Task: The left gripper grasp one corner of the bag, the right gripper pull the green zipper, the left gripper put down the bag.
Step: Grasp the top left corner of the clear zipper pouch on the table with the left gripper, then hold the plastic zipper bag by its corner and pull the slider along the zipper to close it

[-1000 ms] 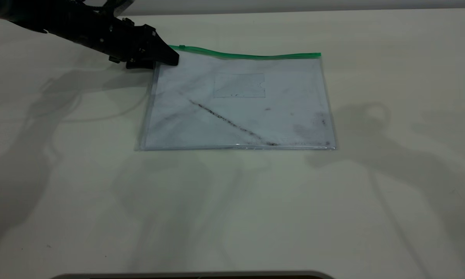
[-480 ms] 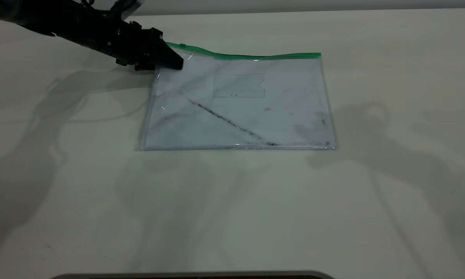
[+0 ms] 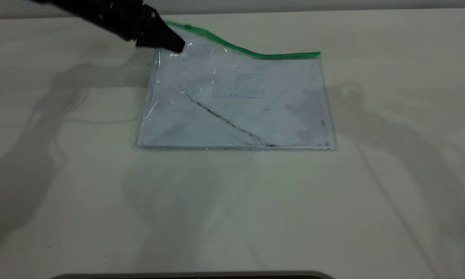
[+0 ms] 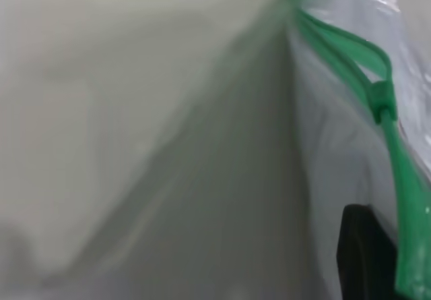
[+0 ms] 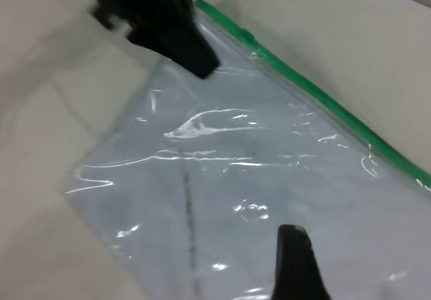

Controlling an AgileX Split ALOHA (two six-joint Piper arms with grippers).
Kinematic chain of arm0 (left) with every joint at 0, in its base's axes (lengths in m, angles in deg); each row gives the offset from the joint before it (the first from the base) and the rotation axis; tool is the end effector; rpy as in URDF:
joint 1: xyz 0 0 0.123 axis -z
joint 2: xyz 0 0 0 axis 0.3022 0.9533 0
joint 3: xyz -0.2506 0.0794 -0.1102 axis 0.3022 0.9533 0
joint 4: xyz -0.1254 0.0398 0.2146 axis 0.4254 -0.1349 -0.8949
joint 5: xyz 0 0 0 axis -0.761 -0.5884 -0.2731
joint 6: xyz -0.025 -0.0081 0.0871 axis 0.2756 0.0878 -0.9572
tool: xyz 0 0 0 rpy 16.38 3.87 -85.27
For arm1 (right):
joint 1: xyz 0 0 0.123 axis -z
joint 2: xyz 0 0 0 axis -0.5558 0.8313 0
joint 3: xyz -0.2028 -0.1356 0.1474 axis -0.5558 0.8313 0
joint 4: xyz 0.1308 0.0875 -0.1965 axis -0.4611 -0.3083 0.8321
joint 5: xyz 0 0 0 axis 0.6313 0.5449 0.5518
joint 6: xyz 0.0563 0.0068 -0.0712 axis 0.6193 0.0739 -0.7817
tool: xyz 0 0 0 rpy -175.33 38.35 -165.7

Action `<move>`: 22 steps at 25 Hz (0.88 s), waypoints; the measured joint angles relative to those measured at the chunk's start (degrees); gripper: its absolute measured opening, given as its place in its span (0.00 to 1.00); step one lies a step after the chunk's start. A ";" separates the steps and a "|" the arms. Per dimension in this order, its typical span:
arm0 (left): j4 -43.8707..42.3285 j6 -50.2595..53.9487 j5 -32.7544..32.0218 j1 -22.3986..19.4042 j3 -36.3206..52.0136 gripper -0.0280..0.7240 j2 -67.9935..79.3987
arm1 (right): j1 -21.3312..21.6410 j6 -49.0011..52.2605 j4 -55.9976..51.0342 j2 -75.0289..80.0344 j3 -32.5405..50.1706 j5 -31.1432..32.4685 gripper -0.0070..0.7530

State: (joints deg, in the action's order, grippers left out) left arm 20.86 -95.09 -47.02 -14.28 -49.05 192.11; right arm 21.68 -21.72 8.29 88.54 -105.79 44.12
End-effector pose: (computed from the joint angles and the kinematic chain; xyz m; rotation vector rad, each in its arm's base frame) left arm 0.5275 -0.0998 0.0269 0.7944 2.3594 -1.0452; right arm 0.3882 0.1251 0.1708 -0.7705 2.1986 0.5209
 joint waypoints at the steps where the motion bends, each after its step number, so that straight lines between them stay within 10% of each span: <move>1: -1.44 0.08 -1.65 0.45 -1.59 0.11 -0.20 | 0.00 -0.71 -0.05 1.81 -1.63 0.31 0.70; 22: -14.41 5.03 -4.01 13.29 -17.35 0.11 -0.62 | 0.00 -26.18 -13.06 17.13 -16.44 8.65 0.70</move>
State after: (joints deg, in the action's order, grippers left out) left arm 6.45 -90.06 -51.03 -0.99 -66.41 191.49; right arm 21.68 -47.90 -4.77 105.67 -122.23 52.76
